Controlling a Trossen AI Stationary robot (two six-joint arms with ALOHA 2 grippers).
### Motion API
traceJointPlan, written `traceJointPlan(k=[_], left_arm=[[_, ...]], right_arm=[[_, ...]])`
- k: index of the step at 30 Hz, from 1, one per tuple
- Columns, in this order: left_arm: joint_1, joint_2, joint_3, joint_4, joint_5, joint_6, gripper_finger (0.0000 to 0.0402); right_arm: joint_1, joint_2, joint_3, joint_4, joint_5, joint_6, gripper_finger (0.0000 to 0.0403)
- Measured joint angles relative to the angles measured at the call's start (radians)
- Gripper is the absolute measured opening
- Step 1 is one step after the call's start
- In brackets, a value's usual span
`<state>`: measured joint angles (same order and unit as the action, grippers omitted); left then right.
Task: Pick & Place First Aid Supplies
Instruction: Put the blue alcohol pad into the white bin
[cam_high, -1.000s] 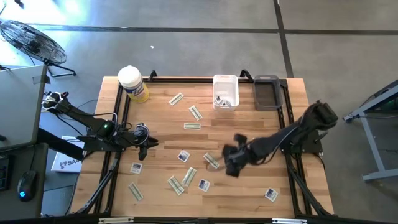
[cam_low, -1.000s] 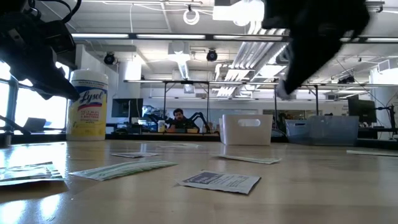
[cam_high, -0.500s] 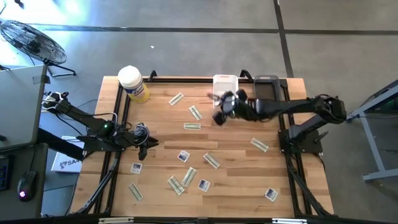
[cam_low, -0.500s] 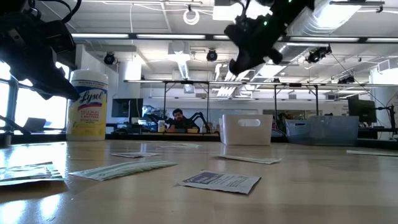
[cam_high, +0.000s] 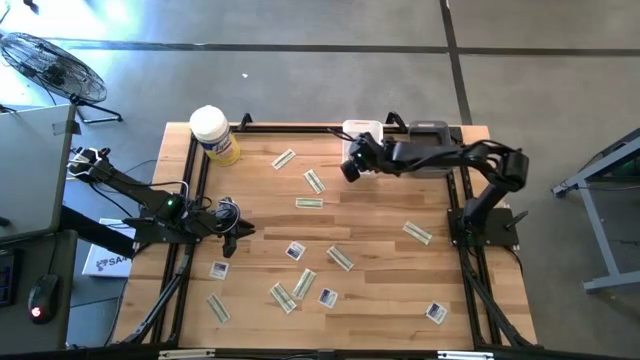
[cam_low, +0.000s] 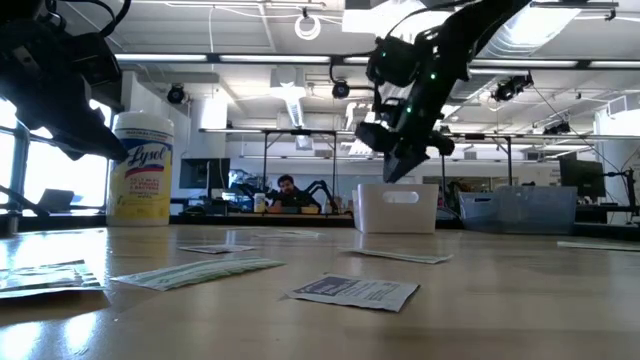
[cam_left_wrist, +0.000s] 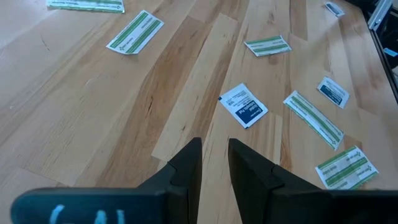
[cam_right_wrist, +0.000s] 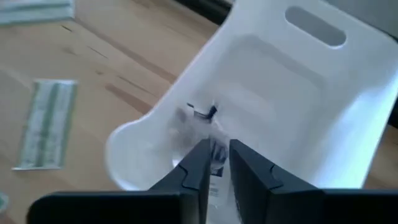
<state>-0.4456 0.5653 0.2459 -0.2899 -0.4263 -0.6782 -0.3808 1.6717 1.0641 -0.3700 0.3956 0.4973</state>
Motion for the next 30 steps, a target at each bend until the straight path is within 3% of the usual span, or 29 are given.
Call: traceJointPlan(k=[7, 15, 23, 30], left_arm=[[0.000, 0.000, 0.000, 0.000, 0.000, 0.000, 0.0076], [0.000, 0.000, 0.000, 0.000, 0.000, 0.000, 0.0076], [0.000, 0.000, 0.000, 0.000, 0.000, 0.000, 0.0076], [0.000, 0.000, 0.000, 0.000, 0.000, 0.000, 0.0076]], right_arm=[[-0.008, 0.006, 0.000, -0.002, -0.018, 0.052, 0.0102], [0.077, -0.119, 0.000, -0.017, -0.117, 0.021, 0.0118], [0.338, -0.218, 0.003, -0.092, -0.202, 0.006, 0.0118], [0.613, -0.213, 0.003, -0.328, -0.285, 0.354, 0.0118]])
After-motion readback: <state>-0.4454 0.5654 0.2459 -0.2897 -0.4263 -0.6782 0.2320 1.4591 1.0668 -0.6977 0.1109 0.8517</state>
